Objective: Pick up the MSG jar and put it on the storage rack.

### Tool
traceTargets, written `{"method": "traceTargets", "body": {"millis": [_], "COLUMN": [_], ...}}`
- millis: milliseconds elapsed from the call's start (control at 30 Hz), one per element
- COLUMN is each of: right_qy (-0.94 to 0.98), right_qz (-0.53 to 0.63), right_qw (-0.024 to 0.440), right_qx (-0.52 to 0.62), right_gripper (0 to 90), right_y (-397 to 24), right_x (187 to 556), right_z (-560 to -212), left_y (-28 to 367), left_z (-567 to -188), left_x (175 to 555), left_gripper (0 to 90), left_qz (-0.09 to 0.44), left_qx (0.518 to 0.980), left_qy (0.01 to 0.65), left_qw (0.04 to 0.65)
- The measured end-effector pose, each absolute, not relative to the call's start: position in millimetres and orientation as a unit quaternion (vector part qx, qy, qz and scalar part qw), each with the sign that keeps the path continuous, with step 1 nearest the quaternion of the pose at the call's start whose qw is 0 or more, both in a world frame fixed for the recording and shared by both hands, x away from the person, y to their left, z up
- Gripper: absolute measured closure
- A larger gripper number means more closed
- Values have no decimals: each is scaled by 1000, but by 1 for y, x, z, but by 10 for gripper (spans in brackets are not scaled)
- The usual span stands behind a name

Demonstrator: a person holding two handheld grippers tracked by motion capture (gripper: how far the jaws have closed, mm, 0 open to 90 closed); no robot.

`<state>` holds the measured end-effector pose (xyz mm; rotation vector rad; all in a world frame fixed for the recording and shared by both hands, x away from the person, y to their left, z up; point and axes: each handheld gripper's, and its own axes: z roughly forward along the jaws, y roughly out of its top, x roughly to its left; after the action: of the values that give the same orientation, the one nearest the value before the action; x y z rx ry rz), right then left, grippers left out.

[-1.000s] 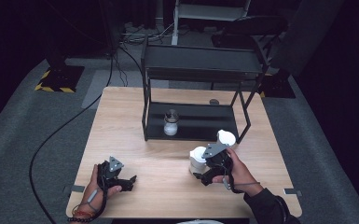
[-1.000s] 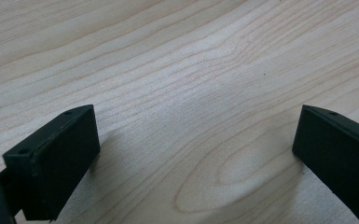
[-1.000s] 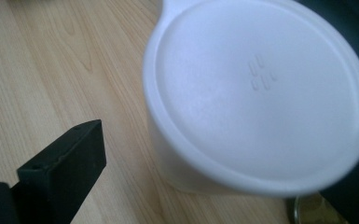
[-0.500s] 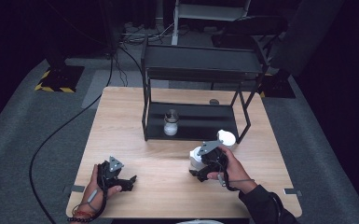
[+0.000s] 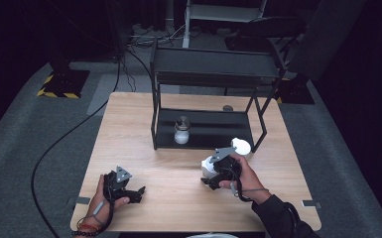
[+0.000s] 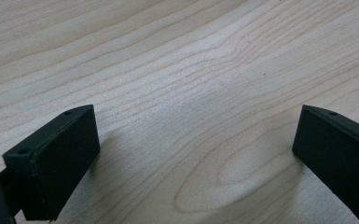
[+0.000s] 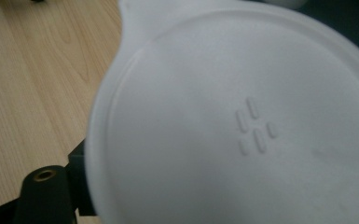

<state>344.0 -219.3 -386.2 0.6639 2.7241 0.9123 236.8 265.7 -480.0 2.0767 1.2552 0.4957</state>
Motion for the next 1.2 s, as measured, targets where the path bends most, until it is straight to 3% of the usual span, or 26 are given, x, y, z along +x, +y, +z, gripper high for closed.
{"method": "traceTargets", "body": {"millis": [233, 1200], "right_qy": [917, 915], "right_qz": [309, 310], "right_qw": [93, 85], "right_qx": [233, 245], "right_gripper": [293, 302], "right_y": [-220, -217], "right_x": [348, 348], "right_z": [-388, -385], "left_y": [266, 266], "left_z": [-480, -480], "left_x": [237, 237], "left_gripper": [5, 5], "left_qz": [189, 189], "left_qx": [792, 793], "left_qy": [479, 479], "left_qw": [327, 326]}}
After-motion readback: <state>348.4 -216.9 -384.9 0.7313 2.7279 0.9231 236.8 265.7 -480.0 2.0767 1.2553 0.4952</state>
